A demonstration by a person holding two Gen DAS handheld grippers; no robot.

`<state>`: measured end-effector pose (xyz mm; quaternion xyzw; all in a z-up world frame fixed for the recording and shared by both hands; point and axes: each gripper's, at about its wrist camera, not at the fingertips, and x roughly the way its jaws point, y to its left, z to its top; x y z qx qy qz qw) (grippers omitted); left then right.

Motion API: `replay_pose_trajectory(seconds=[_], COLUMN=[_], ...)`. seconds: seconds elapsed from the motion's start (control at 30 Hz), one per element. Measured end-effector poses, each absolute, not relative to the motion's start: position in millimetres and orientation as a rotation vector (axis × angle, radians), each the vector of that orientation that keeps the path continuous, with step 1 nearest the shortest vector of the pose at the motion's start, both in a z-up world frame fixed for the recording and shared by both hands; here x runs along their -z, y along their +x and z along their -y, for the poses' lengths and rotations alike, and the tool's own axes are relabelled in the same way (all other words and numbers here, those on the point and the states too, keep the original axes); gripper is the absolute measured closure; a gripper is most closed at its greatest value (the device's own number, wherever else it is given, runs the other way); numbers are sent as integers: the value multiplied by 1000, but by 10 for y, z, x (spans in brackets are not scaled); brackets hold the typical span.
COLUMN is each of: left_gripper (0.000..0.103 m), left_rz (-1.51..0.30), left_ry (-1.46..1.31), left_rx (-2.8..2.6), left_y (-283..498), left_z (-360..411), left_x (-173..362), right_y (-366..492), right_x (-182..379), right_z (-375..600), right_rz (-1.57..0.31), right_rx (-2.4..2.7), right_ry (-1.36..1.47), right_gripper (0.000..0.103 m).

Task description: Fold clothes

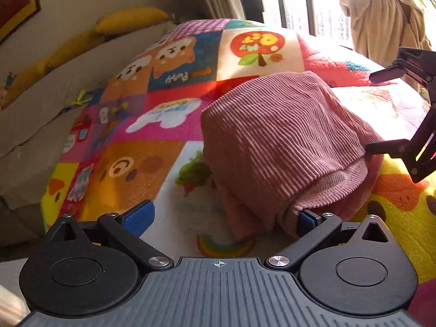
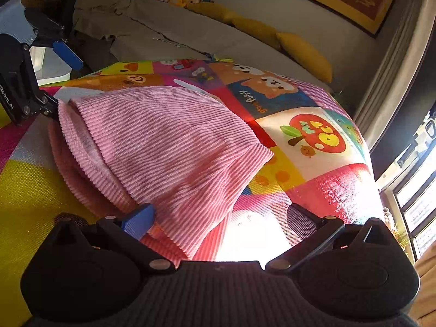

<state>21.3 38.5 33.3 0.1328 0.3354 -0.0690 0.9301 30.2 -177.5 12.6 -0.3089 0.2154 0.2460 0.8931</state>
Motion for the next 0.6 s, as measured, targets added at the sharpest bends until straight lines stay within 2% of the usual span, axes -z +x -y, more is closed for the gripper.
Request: replay_pose_trajectory(seconds=[0.17, 0.33, 0.43, 0.6], left_gripper=[0, 0, 0, 0], left_rz=[-703, -655, -620, -702], left_ry=[249, 21, -47, -6], left_rx=[156, 388, 350, 133], left_y=[179, 88, 212, 513], left_z=[-504, -612, -680, -732], left_x=[-372, -558, -645, -456], right_y=[408, 356, 282, 186], right_x=[-201, -142, -145, -373], right_z=[1907, 2037, 2040, 1942], right_rz=[-408, -468, -463, -433], right_rx=[-326, -349, -380, -566], right_ry=[-609, -598, -593, -465], right_gripper=[0, 0, 0, 0])
